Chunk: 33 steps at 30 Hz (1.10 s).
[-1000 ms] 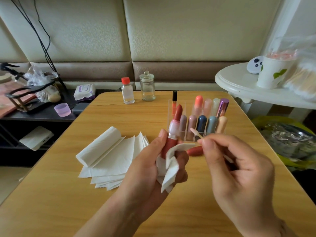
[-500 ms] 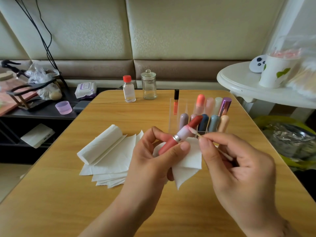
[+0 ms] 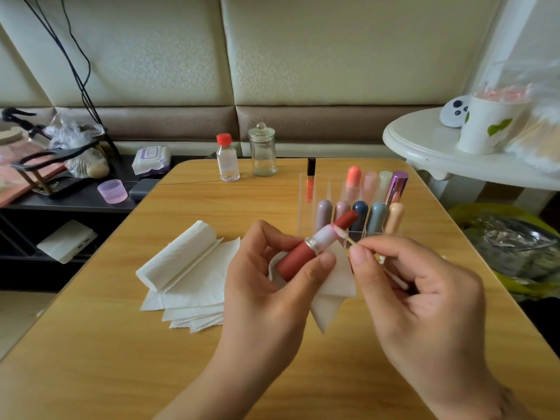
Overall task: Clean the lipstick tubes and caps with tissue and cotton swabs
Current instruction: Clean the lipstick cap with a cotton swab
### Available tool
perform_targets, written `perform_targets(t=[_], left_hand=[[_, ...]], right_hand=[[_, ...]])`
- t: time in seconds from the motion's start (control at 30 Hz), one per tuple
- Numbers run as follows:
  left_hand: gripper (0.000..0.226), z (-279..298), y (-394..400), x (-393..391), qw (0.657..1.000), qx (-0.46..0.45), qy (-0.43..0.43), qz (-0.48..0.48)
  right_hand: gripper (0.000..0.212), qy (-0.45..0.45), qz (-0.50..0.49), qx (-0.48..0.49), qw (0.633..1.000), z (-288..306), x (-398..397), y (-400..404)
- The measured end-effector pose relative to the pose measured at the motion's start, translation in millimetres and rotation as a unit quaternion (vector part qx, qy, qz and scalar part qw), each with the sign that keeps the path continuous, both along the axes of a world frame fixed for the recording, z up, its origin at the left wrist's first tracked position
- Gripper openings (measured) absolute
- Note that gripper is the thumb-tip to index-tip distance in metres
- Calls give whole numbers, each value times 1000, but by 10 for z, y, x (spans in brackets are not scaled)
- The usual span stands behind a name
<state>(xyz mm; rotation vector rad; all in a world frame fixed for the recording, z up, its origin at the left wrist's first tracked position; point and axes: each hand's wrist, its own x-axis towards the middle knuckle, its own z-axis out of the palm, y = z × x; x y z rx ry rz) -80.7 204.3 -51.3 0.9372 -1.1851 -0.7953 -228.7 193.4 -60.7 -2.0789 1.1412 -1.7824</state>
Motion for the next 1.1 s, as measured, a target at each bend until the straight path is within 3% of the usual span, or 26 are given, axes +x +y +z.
perform_targets(t=[0.17, 0.27, 0.43, 0.83, 1.1], left_hand=[[29, 52, -7, 12, 989, 84, 104, -63], [26, 72, -17, 5, 983, 115, 105, -99], [53, 86, -3, -9, 974, 195, 87, -71], [57, 98, -10, 16, 915, 250, 163, -272], [61, 75, -4, 17, 930, 236, 122, -254]], right_hand=[[15, -7, 9, -1, 1000, 11, 17, -4], [15, 5, 19, -7, 1000, 27, 32, 11], [17, -16, 52, -9, 998, 2, 36, 17], [23, 13, 24, 0, 1000, 2, -10, -22], [20, 42, 34, -26, 998, 43, -1, 6]])
